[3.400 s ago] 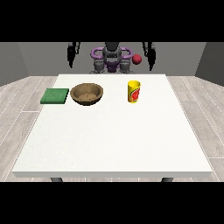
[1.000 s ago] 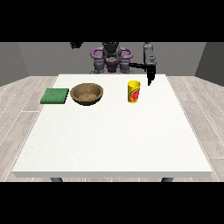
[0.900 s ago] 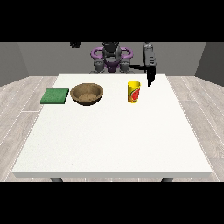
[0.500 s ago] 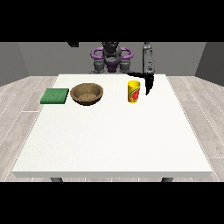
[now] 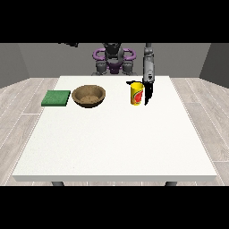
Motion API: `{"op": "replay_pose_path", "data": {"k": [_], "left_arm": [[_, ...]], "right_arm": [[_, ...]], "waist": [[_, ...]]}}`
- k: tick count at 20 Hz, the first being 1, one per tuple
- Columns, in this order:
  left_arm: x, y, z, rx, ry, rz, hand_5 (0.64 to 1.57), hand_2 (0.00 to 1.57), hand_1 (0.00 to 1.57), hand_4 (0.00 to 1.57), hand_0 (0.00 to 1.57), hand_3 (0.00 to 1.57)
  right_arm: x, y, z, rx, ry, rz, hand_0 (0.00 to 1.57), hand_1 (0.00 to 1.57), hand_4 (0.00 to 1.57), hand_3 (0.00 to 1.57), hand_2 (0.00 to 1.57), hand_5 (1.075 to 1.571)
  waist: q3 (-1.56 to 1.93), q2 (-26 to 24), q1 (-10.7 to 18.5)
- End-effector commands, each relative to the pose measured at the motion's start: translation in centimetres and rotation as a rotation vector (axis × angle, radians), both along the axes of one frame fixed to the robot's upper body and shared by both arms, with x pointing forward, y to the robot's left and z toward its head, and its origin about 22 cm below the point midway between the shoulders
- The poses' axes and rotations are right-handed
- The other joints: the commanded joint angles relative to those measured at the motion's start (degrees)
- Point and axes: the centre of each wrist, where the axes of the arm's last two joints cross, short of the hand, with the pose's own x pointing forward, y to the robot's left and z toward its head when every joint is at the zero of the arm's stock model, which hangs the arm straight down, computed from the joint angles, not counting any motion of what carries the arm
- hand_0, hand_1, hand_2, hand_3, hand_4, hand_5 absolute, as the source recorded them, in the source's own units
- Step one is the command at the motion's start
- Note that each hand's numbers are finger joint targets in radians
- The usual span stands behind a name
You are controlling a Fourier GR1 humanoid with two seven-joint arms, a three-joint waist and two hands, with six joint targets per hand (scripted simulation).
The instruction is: Pick the cup and pour the ball into the bowl, then pick the bowl and place it on the pad
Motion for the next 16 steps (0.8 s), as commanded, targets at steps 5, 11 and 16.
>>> {"op": "replay_pose_path", "data": {"k": [5, 11, 16], "left_arm": [[-0.4, 3.0, -0.3, 0.203, -0.082, 0.142, 1.560, 1.57, 1.32, 0.93, 1.32, 1.57], [-1.3, 2.1, -2.4, 0.316, -0.060, 0.209, 1.487, 1.57, 1.32, 1.07, 1.32, 1.57], [0.1, -1.3, -1.5, 0.418, -0.011, 0.197, 1.498, 1.57, 1.34, 1.10, 1.34, 1.57]], "right_arm": [[-1.3, -2.1, 2.6, -0.006, -0.061, 0.030, 0.00, 0.00, 0.00, 0.00, 0.00, 1.561], [-2.3, -3.7, 4.6, -0.003, -0.095, 0.028, 0.00, 0.00, 0.07, 0.00, 0.00, 1.562], [-0.6, -5.8, -0.1, 0.012, 0.060, 0.002, 0.00, 0.00, 0.12, 0.00, 0.00, 1.559]], "waist": [[0.02, 3.16, -3.29], [-0.02, 4.10, -4.48], [0.10, -4.29, -2.51]]}}
